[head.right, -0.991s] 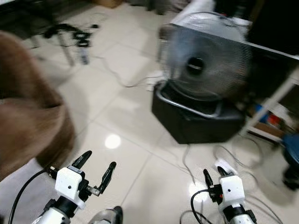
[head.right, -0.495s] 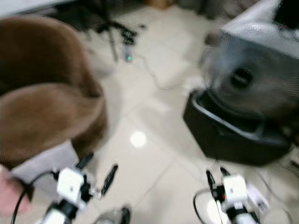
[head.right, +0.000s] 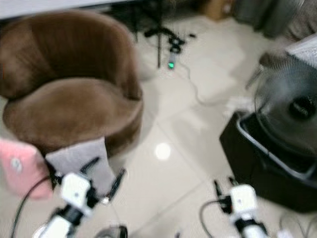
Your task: Move the pillow to the sofa from floor
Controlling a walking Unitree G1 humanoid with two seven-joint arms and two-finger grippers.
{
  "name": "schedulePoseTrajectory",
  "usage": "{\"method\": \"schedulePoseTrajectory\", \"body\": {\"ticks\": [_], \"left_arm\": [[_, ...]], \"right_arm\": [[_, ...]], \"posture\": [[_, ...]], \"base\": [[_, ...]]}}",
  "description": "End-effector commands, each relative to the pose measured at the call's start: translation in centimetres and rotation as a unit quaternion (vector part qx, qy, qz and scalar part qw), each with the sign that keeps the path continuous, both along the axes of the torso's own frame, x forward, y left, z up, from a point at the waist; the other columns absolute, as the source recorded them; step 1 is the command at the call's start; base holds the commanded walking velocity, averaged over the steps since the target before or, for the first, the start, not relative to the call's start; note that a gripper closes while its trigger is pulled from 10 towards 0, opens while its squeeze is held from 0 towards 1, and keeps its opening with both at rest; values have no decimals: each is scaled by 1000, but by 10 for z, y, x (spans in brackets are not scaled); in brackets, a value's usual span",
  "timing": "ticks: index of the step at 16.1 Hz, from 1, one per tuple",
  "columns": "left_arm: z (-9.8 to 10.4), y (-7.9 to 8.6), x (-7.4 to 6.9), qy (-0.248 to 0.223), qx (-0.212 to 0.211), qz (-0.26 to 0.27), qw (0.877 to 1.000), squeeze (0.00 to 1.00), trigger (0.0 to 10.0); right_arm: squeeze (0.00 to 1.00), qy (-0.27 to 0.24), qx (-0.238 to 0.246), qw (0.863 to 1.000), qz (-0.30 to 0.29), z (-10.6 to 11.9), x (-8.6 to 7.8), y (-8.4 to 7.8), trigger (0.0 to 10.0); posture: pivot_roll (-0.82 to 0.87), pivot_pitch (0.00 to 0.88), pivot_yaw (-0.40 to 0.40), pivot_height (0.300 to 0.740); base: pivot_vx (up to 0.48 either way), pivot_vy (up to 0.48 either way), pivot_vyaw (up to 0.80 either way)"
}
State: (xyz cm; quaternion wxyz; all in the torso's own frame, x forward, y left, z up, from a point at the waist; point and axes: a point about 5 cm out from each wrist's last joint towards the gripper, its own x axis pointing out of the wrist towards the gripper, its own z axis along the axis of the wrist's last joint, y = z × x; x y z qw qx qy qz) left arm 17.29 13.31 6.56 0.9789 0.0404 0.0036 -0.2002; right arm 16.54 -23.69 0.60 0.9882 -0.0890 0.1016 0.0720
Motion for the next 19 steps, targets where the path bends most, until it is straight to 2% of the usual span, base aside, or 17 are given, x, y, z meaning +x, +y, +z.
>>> {"method": "schedulePoseTrajectory", "body": {"ticks": [1, 5, 12, 14, 19], "left_arm": [[-4, -4, -4, 11, -7, -1, 1000, 0, 10000], [-9, -5, -4, 19, -16, 6, 1000, 0, 10000], [-5, -3, -10, 16, -16, 5, 1000, 0, 10000], [-4, 7, -11, 14, 13, 24, 1000, 0, 10000], [-7, 21, -8, 13, 66, 36, 997, 0, 10000]], "right_arm": [[0, 6, -7, 1000, -2, -1, -5, -6, 10000], [0, 4, -8, 1000, 7, -1, -5, 0, 10000], [0, 2, -7, 1000, 6, 1, -6, 0, 10000], [0, 14, -3, 1000, -21, -2, -9, -12, 10000], [0, 22, -5, 999, -30, -4, -10, -20, 10000]], "posture": [[-22, 90, -38, 740], [-20, 96, -48, 740], [-37, 119, -39, 740], [-42, 122, -35, 740], [-43, 123, -34, 740]], "base": [[0, 0, 781], [0, 0, 772], [0, 0, 752], [0, 0, 634], [0, 0, 101]]}}
